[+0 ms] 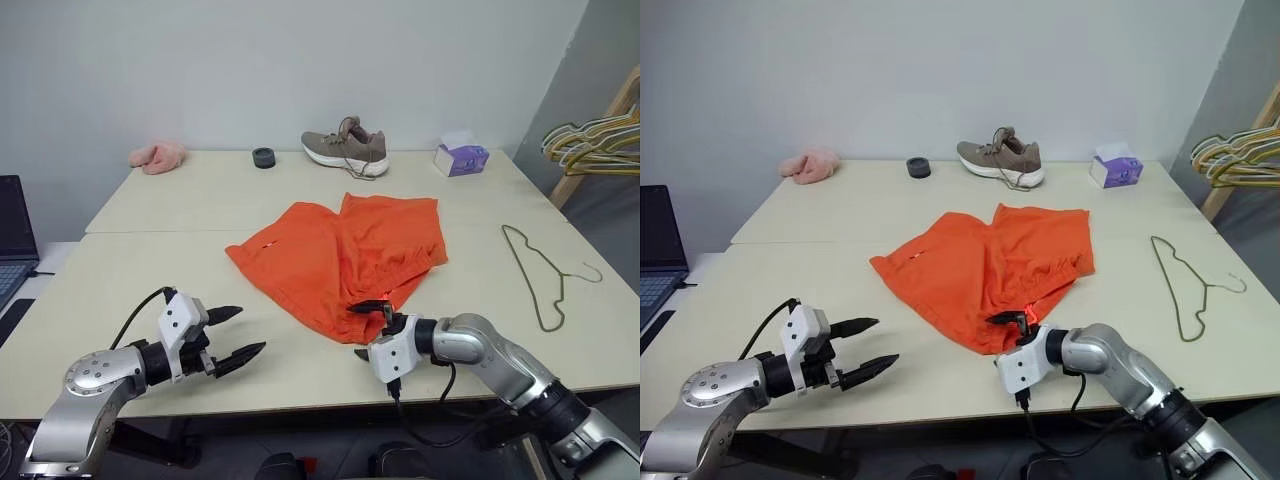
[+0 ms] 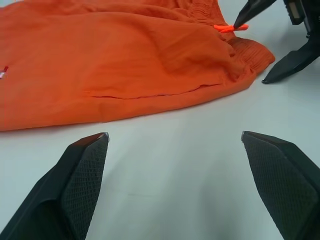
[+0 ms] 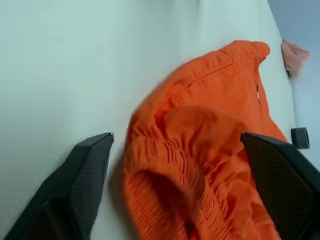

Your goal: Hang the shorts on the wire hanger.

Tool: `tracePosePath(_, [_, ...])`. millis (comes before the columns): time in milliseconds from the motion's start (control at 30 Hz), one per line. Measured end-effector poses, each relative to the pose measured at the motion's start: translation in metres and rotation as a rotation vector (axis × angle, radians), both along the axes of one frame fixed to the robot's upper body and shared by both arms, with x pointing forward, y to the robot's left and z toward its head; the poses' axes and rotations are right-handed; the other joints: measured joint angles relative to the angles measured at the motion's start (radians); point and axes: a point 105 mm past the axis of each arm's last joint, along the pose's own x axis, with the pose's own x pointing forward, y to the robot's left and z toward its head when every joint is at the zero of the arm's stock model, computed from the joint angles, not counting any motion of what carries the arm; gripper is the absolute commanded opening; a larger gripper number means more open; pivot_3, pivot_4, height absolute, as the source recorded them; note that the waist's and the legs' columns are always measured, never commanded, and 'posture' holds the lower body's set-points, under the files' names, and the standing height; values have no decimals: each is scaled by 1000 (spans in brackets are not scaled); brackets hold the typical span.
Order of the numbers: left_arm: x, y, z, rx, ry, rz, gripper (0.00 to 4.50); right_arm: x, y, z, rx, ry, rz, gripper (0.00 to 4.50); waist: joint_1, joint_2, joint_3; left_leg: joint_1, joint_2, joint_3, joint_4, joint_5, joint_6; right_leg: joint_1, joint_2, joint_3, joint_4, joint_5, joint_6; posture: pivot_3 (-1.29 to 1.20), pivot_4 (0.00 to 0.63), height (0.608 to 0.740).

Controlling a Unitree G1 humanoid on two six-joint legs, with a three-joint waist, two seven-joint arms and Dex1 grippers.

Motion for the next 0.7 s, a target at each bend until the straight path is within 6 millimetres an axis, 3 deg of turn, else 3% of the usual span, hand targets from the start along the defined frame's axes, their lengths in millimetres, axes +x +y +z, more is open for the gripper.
tracePosePath(300, [20,-3,14,37,-115,57,4500,6,-6,-3,-34,17,-45,61,4,0,0,2,-1,0,0,0,0,2,-1,0,0,0,0,-85,24,740])
tracePosePath(500, [55,-2,27,229,-363,85,4500,10,-9,32,70,61,-93,23,3,1,1,3,-1,-1,0,0,0,9,0,0,-1,0,0,-121,28,740])
tracePosePath(700, [64,0,2,474,-422,-90,4500,17,-24,72,119,95,-146,23,-6,2,3,3,-1,0,-1,0,0,8,-1,-1,-1,0,0,-158,31,740])
